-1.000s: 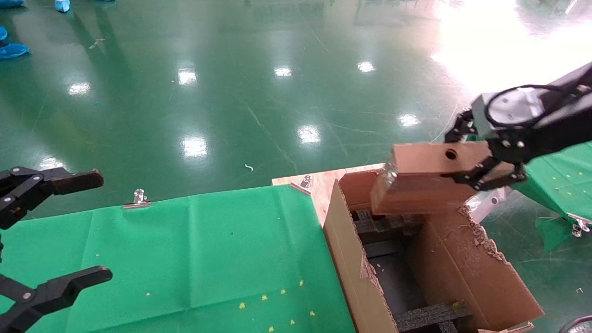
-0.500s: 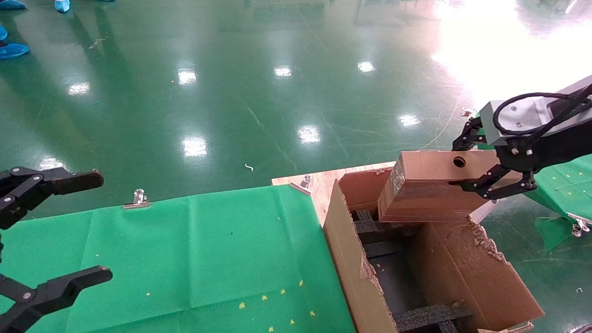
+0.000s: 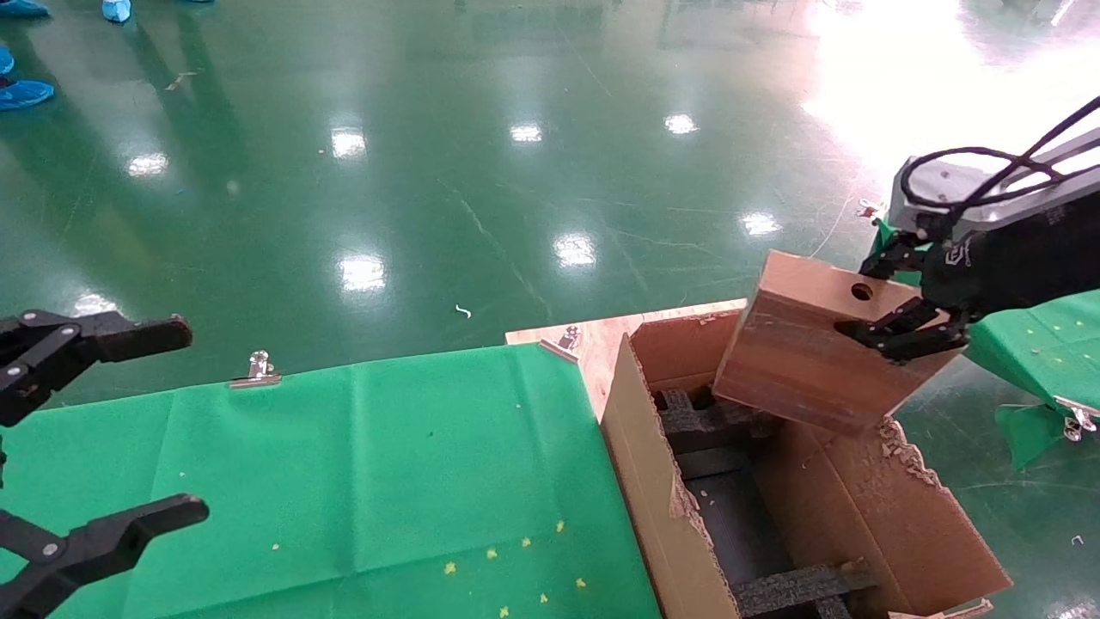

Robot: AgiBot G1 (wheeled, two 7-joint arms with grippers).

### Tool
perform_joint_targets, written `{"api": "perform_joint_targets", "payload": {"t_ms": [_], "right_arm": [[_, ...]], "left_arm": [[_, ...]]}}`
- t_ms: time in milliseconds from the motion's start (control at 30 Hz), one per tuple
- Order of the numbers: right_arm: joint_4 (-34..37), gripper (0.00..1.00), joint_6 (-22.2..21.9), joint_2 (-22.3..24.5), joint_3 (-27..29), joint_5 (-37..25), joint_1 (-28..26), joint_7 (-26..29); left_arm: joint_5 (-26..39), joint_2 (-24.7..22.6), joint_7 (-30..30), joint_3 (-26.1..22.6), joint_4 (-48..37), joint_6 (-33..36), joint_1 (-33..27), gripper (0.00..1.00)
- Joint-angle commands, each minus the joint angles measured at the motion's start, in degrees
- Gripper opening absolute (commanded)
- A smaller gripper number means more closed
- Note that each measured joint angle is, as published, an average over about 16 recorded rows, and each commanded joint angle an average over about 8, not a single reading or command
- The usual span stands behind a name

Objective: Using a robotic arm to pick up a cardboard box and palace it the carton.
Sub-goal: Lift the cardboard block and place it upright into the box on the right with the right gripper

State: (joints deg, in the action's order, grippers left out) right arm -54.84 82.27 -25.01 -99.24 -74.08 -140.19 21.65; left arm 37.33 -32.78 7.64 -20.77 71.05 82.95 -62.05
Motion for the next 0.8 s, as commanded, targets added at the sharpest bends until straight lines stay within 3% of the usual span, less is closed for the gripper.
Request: {"api": "perform_joint_targets", "payload": {"t_ms": [33,267,500,633,800], "right_arm": [[-1.29,0.0,-1.51,0.97,-0.29,-0.18,0.3,5.38],[-13.38,0.0,-6.78,7.05,-1.93,-6.04,-0.05,27.94],[-21.85,0.0,-8.98,11.38,-3.15,-14.58,-0.98,46.53],[-22.93,0.0,-9.2,12.31,-3.39,-15.95,-1.14,52.98],[-23.57,0.0,-9.49,12.82,-3.48,-16.07,-1.22,55.49]], "left_arm": [[0.0,0.0,0.0,0.0,0.0,0.0,0.0,1.0],[0.0,0.0,0.0,0.0,0.0,0.0,0.0,1.0],[0.0,0.0,0.0,0.0,0.0,0.0,0.0,1.0],[0.0,0.0,0.0,0.0,-0.01,-0.01,0.0,1.0],[0.0,0.01,-0.01,0.0,-0.02,-0.02,0.01,1.0]]}}
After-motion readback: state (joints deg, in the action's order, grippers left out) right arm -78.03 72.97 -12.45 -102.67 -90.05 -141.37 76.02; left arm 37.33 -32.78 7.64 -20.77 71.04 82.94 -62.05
